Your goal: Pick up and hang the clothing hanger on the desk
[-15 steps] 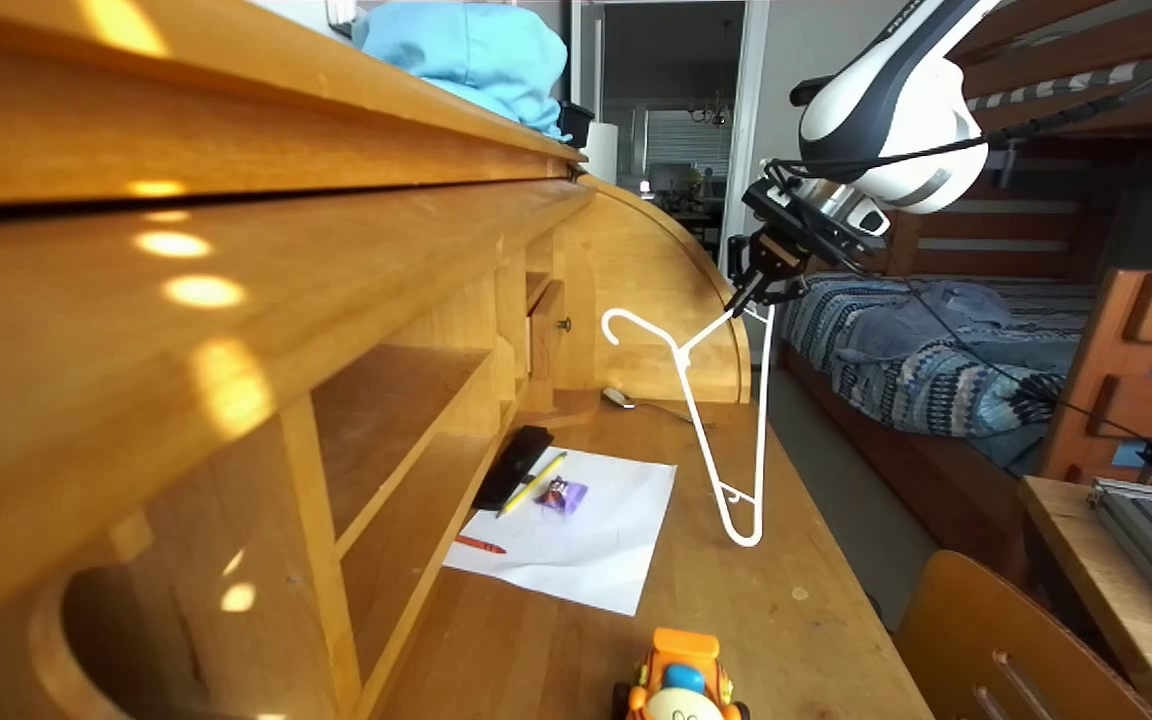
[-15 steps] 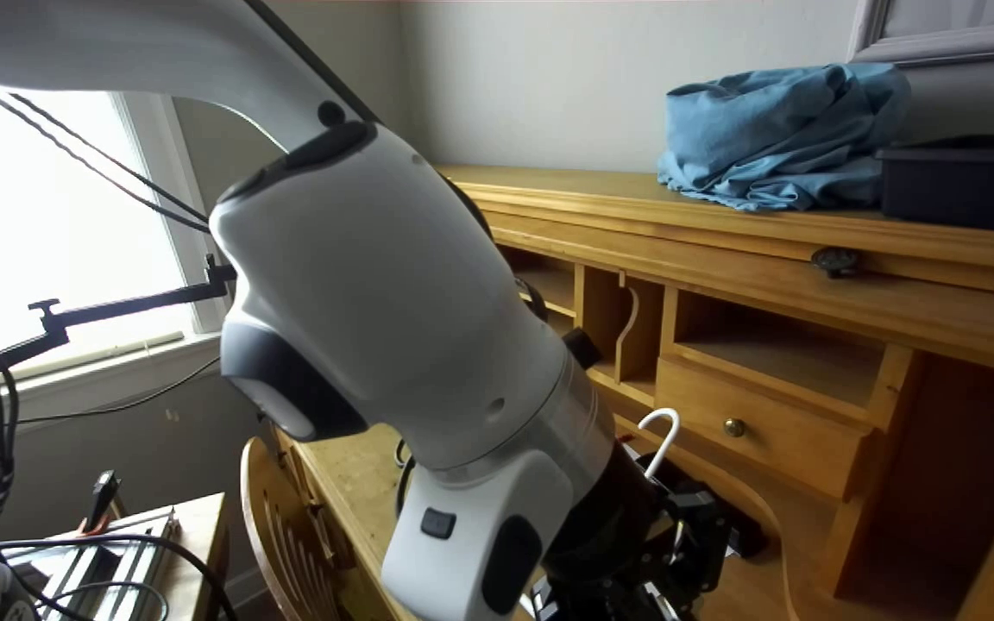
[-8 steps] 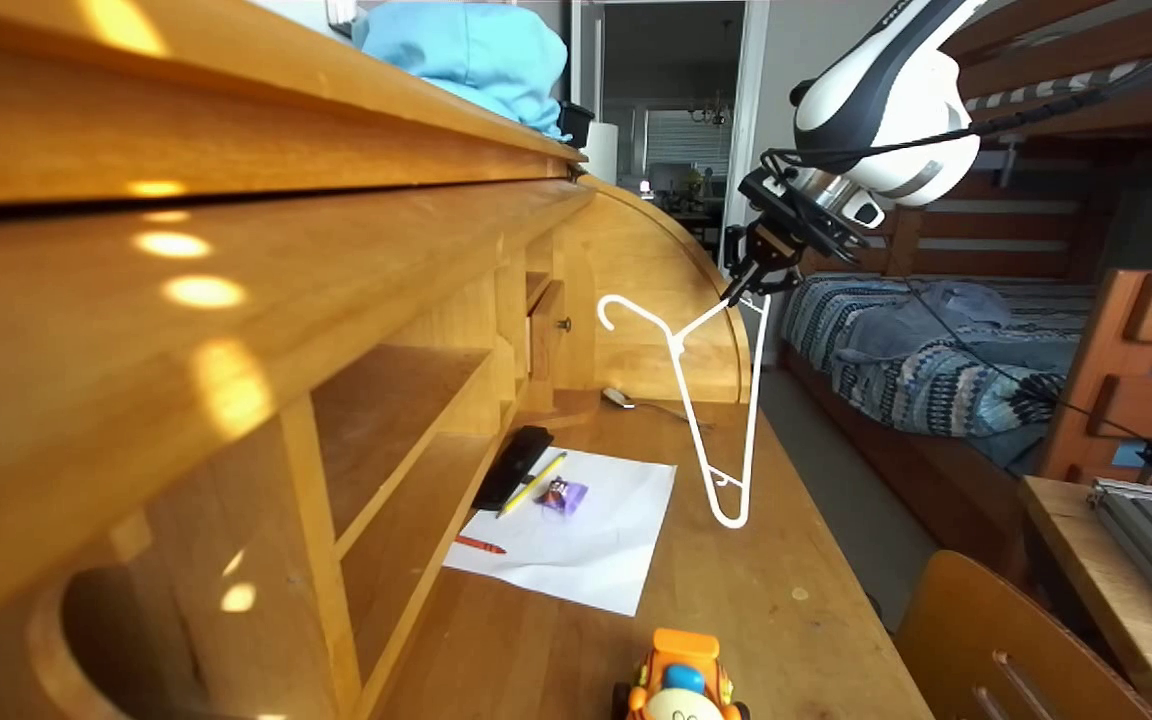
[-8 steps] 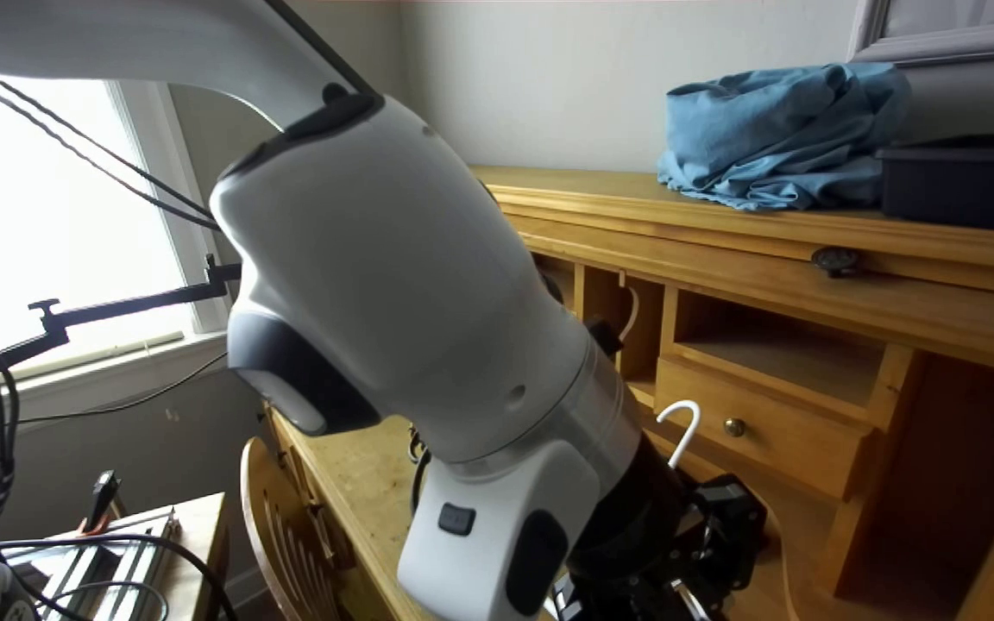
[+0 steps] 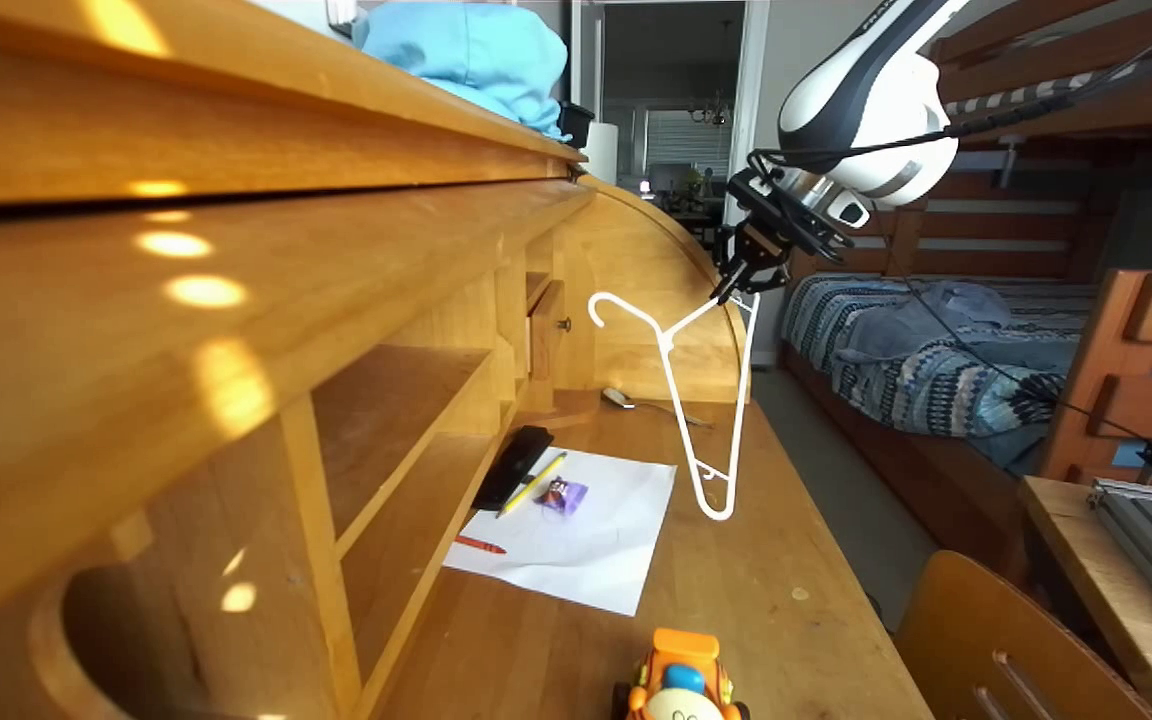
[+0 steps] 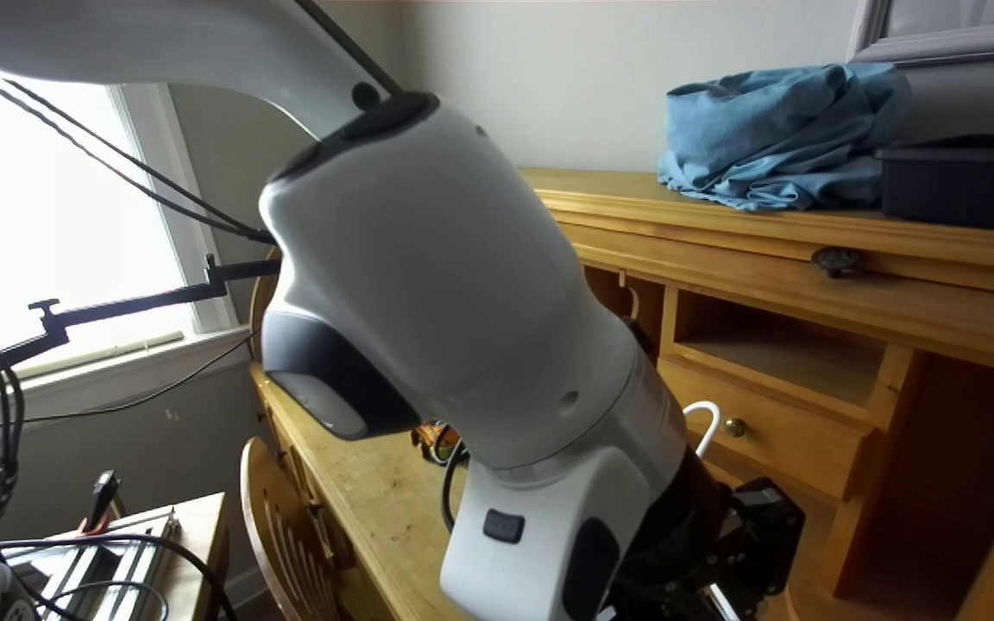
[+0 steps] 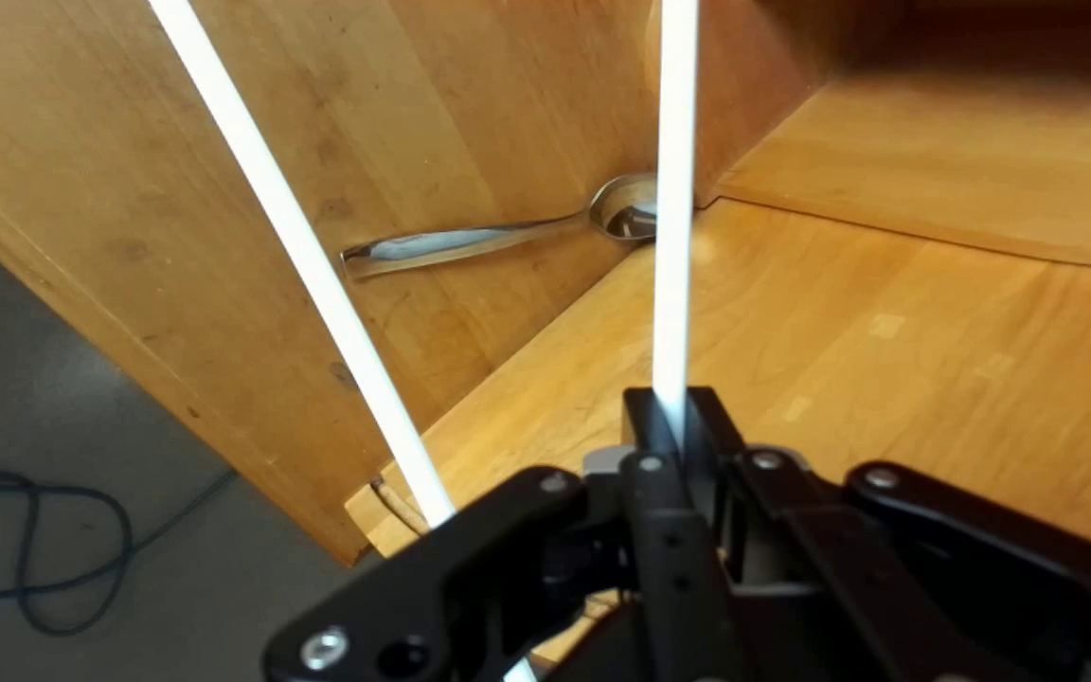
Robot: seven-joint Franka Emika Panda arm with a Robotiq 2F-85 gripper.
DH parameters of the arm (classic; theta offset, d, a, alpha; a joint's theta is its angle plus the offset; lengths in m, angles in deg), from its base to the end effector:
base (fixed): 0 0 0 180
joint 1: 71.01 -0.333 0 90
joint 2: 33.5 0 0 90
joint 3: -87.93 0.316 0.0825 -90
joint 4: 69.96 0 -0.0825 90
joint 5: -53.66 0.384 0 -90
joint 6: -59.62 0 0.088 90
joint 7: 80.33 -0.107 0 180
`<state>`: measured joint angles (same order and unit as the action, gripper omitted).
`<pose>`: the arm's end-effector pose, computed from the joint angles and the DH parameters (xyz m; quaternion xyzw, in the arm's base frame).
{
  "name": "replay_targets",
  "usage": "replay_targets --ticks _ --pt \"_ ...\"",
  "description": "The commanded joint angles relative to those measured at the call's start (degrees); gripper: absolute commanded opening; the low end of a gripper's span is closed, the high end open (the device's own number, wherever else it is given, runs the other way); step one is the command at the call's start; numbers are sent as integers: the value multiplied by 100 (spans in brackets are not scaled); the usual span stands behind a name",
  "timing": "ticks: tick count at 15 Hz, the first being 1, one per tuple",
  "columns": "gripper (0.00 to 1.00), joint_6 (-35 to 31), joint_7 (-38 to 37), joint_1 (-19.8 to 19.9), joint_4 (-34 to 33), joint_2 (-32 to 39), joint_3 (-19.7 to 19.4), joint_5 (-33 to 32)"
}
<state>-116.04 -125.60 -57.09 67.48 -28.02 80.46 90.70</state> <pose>0.4749 -0.2372 0.3320 -0.5985 0.7468 -0.2415 0.1603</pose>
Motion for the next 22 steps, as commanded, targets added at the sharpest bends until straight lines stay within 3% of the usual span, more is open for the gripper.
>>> replay_targets --ticks 1,22 --pt "2 208 23 97 -333 232 13 152" --pt "2 551 15 183 -1233 1052 144 97"
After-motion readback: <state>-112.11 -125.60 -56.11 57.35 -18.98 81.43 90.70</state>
